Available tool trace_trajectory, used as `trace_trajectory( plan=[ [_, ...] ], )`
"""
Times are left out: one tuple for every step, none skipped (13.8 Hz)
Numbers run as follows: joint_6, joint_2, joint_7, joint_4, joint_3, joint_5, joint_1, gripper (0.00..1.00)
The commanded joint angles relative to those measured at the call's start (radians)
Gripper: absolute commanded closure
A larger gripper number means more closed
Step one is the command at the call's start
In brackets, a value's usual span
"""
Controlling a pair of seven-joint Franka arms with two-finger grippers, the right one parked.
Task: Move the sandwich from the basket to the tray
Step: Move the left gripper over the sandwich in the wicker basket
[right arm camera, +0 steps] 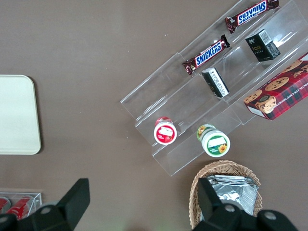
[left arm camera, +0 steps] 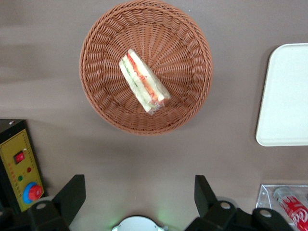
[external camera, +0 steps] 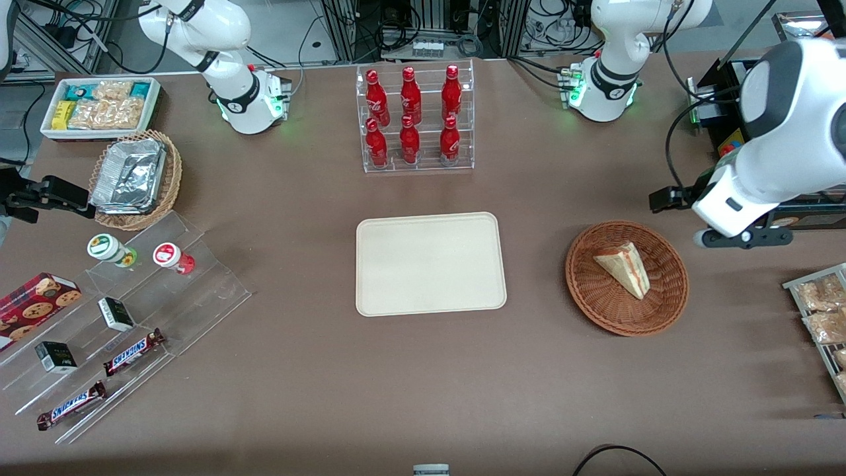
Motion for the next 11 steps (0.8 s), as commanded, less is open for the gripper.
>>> trace_trajectory(
  plan=[
    [0.133,-0.019,0.001,-0.123,0.012,0.012,-0.001,0.0],
    [0.183,-0.019,0.0,-0.158,0.015,0.012,-0.001,0.0],
    [0.223,-0.016,-0.002,-0.186,0.017,0.012,-0.001,0.0],
    [0.258,-0.007,-0.003,-0.209,0.017,0.01,-0.001,0.0],
    [0.286,0.002,-0.011,-0.226,0.017,0.01,-0.001,0.0],
    [0.314,0.013,-0.026,-0.238,0.017,0.01,-0.001,0.0],
    [0.343,0.025,-0.044,-0.252,0.017,0.01,0.003,0.0],
    [0.368,0.037,-0.055,-0.263,0.017,0.01,0.013,0.0],
    [0.389,0.048,-0.061,-0.272,0.017,0.01,0.013,0.0],
    [0.41,0.057,-0.09,-0.277,0.017,0.01,0.013,0.0],
    [0.429,0.076,-0.157,-0.277,0.017,0.01,0.013,0.0]
  ],
)
